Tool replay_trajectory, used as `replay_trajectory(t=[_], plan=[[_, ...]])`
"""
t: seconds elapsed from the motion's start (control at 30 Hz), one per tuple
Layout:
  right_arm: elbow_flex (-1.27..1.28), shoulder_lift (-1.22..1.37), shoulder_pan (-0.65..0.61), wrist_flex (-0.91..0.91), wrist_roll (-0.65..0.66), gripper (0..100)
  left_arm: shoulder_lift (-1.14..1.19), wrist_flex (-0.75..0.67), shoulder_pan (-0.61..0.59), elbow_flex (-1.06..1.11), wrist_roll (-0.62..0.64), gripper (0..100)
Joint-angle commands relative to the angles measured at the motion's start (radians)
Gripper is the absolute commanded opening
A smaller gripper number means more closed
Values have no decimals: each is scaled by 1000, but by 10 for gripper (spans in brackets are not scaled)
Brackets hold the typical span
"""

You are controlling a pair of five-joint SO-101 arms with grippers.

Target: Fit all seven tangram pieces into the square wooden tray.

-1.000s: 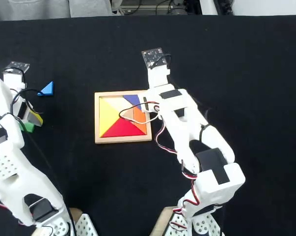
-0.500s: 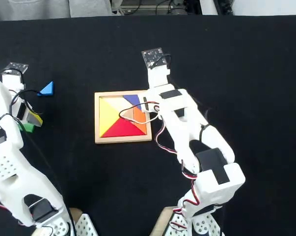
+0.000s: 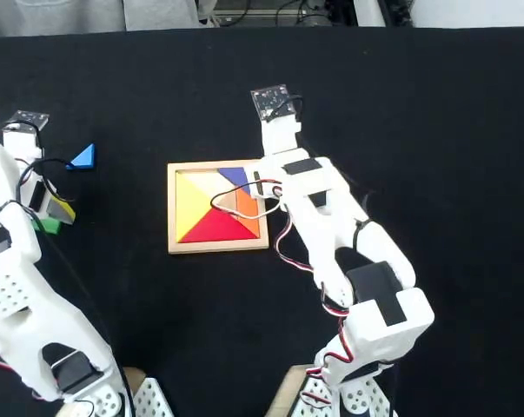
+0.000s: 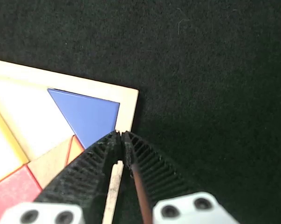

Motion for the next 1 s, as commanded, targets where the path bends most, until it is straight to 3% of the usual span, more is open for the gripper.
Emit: replay_trajectory(t=[0.0, 0.23, 0.47, 0.7, 0.97], plan=[[-68, -5, 11, -14, 11, 11, 40, -14, -13, 18, -6, 266], [-68, -5, 11, -14, 11, 11, 41, -12, -13, 16, -6, 130], [-68, -5, 11, -14, 11, 11, 38, 14, -15, 15, -6, 127], [-68, -8, 11, -14, 11, 11, -74, 261, -2, -113, -5, 127], [-68, -8, 14, -12, 11, 11, -245, 450, 41, -128, -5, 127]])
